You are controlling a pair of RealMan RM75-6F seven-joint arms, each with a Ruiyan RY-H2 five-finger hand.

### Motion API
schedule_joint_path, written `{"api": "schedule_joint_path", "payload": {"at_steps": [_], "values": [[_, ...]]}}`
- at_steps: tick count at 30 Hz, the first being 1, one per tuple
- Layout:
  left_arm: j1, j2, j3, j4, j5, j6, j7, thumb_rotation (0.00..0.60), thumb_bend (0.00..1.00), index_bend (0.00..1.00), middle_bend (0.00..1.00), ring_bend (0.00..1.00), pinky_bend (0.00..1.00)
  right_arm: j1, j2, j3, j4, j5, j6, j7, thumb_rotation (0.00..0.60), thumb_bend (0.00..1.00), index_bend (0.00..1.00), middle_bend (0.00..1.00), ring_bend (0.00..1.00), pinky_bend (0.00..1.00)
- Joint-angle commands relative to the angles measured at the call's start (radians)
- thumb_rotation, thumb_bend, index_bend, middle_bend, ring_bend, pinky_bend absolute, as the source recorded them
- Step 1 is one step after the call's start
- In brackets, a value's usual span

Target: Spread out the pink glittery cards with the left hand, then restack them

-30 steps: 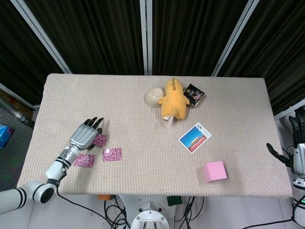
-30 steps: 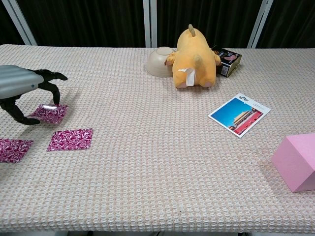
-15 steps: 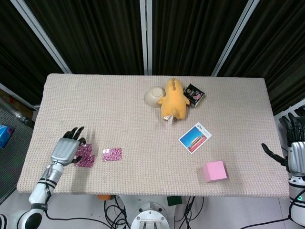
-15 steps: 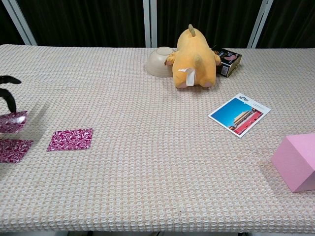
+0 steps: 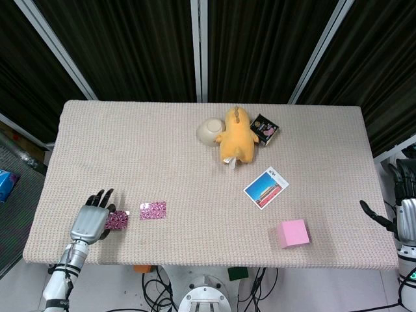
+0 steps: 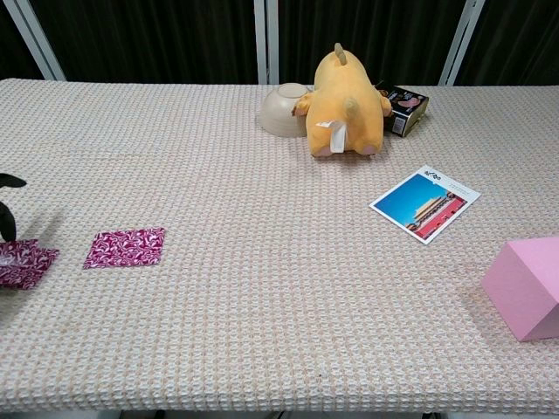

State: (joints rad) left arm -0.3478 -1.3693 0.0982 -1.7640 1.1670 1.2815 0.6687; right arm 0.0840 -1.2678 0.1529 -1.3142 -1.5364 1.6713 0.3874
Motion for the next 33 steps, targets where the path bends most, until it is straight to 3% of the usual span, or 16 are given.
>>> {"api": "schedule_joint_path", "payload": {"at_steps": [1,8,22,33], "values": [[-0.004,-0.013,-0.006,0.011,0.012,-0.008,0.008,0.6,0.22,0.45,0.0,0.0,0.15,0.0,0.001,0.0,-0.003,0.001,-0.002,-0.005,0.6,0.45,0.0,0.0,0.0,0.0],[-0.021,-0.024,-0.027,0.036,-0.004,-0.044,0.022,0.6,0.23,0.44,0.0,0.0,0.15,0.001,0.002,-0.001,-0.011,0.004,-0.011,-0.02,0.6,0.45,0.0,0.0,0.0,0.0],[-0.018,-0.025,-0.02,0.064,0.01,-0.071,0.02,0.6,0.23,0.4,0.0,0.0,0.15,0.003,0.011,0.0,-0.034,0.008,-0.022,-0.042,0.6,0.45,0.0,0.0,0.0,0.0],[-0.012,-0.006,-0.018,0.048,0.022,-0.074,0.018,0.6,0.22,0.24,0.0,0.0,0.14,0.004,0.018,0.0,-0.048,0.008,-0.028,-0.056,0.6,0.45,0.0,0.0,0.0,0.0]]}}
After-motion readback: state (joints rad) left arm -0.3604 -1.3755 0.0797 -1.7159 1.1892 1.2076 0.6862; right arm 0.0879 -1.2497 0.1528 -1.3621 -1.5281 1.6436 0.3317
